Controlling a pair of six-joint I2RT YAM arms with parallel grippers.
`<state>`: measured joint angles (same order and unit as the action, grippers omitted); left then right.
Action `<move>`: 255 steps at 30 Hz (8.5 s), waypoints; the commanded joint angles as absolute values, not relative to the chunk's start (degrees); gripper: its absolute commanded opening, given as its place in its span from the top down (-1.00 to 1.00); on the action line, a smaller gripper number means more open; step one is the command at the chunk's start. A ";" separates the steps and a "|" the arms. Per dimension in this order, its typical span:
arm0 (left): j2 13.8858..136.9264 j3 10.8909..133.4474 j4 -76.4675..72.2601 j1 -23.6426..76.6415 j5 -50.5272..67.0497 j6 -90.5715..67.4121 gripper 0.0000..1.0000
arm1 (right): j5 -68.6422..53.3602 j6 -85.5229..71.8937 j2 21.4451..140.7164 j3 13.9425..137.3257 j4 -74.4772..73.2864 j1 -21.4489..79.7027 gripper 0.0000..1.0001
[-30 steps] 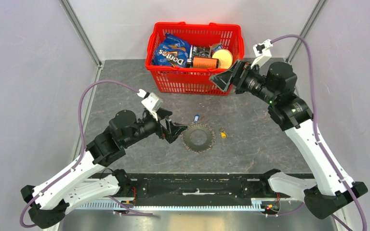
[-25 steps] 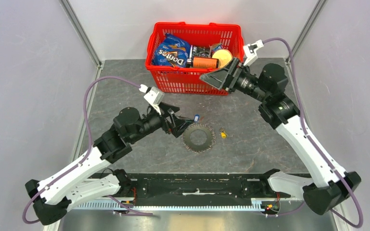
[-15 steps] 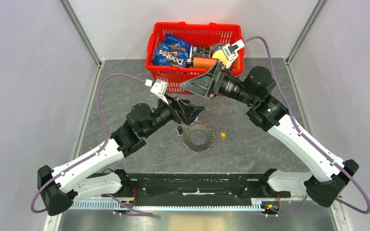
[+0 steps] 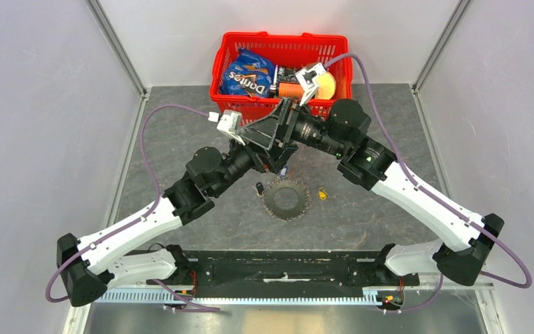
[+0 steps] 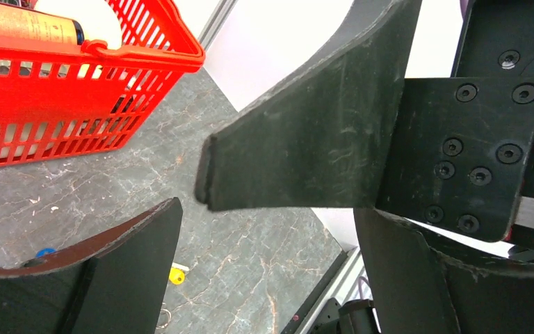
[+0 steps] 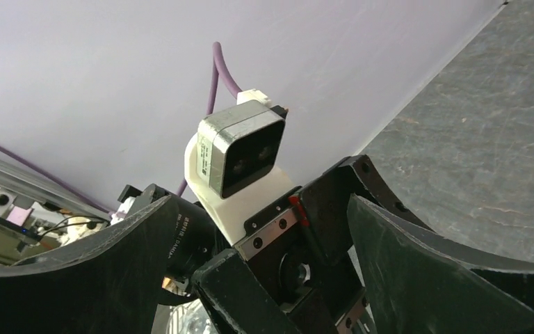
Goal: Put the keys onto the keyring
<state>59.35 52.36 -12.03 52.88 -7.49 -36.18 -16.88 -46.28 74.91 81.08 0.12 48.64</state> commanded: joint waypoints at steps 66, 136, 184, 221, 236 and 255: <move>79.11 55.36 17.48 53.06 0.91 -30.25 -0.74 | 27.40 -36.73 43.64 48.17 -47.90 48.82 -0.86; 84.78 51.16 10.40 52.38 -0.79 -25.74 0.07 | 24.35 -37.58 48.62 45.71 -43.84 48.87 -0.80; 111.69 72.49 6.24 49.04 13.95 -21.07 0.14 | 24.86 -42.71 38.50 41.23 -47.81 48.86 -0.76; 115.22 75.23 7.03 48.69 13.71 -20.27 0.61 | 24.50 -42.30 37.53 40.70 -47.37 48.84 -0.76; 105.91 70.98 5.84 48.68 15.56 -17.80 0.95 | 21.32 -40.88 36.90 42.65 -46.66 48.82 -0.76; 80.44 60.02 -1.55 49.22 35.60 -20.22 0.96 | 6.23 -28.79 34.23 54.00 -45.43 48.93 -0.74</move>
